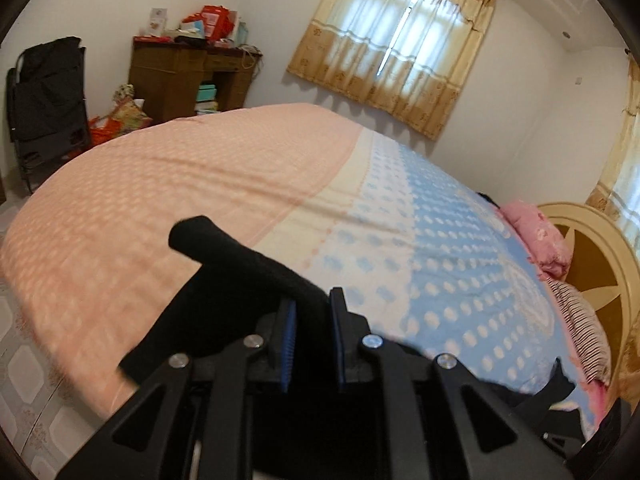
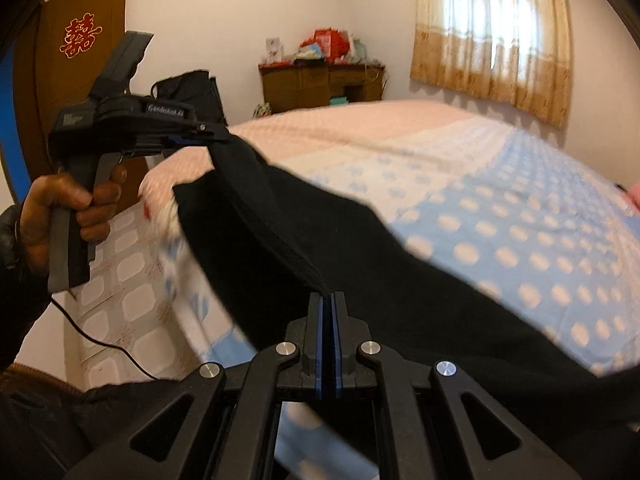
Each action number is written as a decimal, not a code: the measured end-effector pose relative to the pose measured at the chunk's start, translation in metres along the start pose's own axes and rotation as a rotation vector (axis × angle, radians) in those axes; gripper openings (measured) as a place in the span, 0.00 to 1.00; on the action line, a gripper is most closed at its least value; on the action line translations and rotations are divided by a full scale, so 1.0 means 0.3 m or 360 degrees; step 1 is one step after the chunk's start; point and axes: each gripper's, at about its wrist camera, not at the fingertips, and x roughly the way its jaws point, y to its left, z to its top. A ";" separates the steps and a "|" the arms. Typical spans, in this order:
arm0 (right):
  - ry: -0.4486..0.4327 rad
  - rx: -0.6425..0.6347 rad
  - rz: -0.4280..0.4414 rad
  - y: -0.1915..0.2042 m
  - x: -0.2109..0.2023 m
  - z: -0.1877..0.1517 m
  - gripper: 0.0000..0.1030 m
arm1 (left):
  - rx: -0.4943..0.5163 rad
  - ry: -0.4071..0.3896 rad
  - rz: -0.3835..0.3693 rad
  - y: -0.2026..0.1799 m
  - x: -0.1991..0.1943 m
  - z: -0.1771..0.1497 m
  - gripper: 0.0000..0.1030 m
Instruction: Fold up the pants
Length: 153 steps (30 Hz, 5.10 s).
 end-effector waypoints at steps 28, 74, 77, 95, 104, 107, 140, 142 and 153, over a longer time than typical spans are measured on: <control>0.0306 0.0059 0.0171 -0.030 0.089 -0.129 0.10 | 0.0177 0.0037 0.0357 0.098 -0.053 -0.166 0.56; 0.0280 0.0928 0.0976 -0.233 0.539 0.193 0.78 | 0.0398 0.0020 0.0695 -0.031 0.181 -0.309 1.00; 0.0243 0.0936 0.0910 -0.231 0.553 0.221 0.78 | 0.0413 0.0021 0.0696 -0.032 0.181 -0.311 1.00; 0.0090 0.0799 0.0203 -0.521 0.369 0.254 0.58 | 0.0452 0.0039 0.0678 -0.041 0.174 -0.322 1.00; 0.0290 0.0694 -0.0154 -0.493 0.262 0.066 0.58 | 0.0441 0.0016 0.0671 -0.038 0.167 -0.324 1.00; 0.0054 0.0868 -0.0496 -0.610 0.051 0.057 0.58 | 0.0442 0.0029 0.0667 -0.038 0.164 -0.321 1.00; -0.0349 0.1653 -0.1043 -1.052 -0.707 -0.456 0.07 | 0.0394 0.0134 0.0695 -0.037 0.187 -0.265 1.00; -0.0434 0.1710 -0.1051 -0.997 -0.778 -0.513 0.07 | 0.0392 0.0138 0.0693 -0.035 0.187 -0.263 1.00; -0.0606 0.2075 -0.0973 -0.888 -0.882 -0.832 0.07 | 0.0445 0.0148 0.0662 -0.039 0.191 -0.245 1.00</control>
